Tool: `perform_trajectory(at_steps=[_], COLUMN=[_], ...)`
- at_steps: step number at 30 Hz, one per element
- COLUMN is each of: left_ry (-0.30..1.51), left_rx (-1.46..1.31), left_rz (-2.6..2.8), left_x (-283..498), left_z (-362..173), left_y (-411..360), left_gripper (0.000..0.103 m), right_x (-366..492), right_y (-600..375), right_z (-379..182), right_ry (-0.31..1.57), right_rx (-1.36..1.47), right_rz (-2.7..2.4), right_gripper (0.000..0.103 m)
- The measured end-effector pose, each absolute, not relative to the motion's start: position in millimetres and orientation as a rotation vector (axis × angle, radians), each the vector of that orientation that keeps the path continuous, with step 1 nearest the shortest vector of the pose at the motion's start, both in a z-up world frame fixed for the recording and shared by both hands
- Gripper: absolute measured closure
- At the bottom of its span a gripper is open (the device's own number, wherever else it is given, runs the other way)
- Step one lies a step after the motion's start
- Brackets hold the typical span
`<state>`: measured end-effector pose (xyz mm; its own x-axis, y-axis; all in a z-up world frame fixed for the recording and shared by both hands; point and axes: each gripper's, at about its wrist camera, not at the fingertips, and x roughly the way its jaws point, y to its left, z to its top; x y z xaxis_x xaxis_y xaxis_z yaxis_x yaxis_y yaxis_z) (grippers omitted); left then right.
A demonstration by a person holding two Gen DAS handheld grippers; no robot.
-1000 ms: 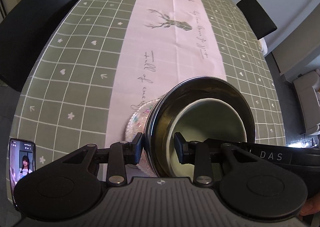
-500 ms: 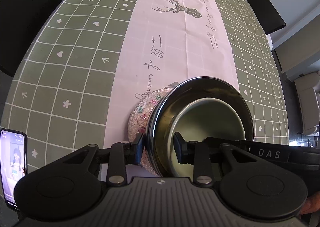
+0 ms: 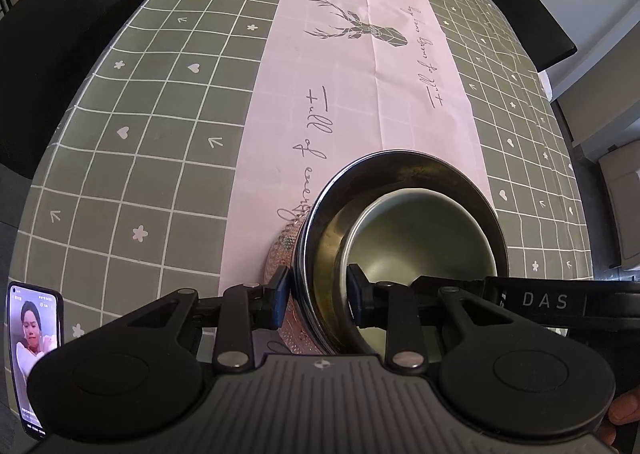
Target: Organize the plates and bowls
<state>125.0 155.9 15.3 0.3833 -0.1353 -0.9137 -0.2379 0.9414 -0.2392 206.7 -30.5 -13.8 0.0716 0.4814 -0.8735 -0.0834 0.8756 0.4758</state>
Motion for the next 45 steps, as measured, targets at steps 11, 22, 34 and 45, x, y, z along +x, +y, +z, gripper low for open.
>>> perform_trajectory(at_steps=[11,22,34,45], left_ry=[1.166,1.065,0.674,0.335], left_rx=[-0.397,-0.353,-0.068,0.033], left_rz=[0.057,0.062,0.109,0.066], left_x=[126.0,119.7,78.7,0.2], left_z=[10.1,27.3,99.9,122.3], left_y=[158.4,154.3,135.6,81.4], left_gripper=[0.043,0.042,0.04,0.014], right_x=[206.0,205.8,183.4,119.9], right_y=[-28.3,-30.8,-39.4,-98.1], right_z=[-5.5,8.7,71.1,111.2], right_ry=[1.4,1.334,1.115,0.698], right_rx=[0.316,0.236,0.076,-0.034], right_rz=[0.451,0.442,0.48,0.444], right_gripper=[0.044,0.032,0.015,0.007])
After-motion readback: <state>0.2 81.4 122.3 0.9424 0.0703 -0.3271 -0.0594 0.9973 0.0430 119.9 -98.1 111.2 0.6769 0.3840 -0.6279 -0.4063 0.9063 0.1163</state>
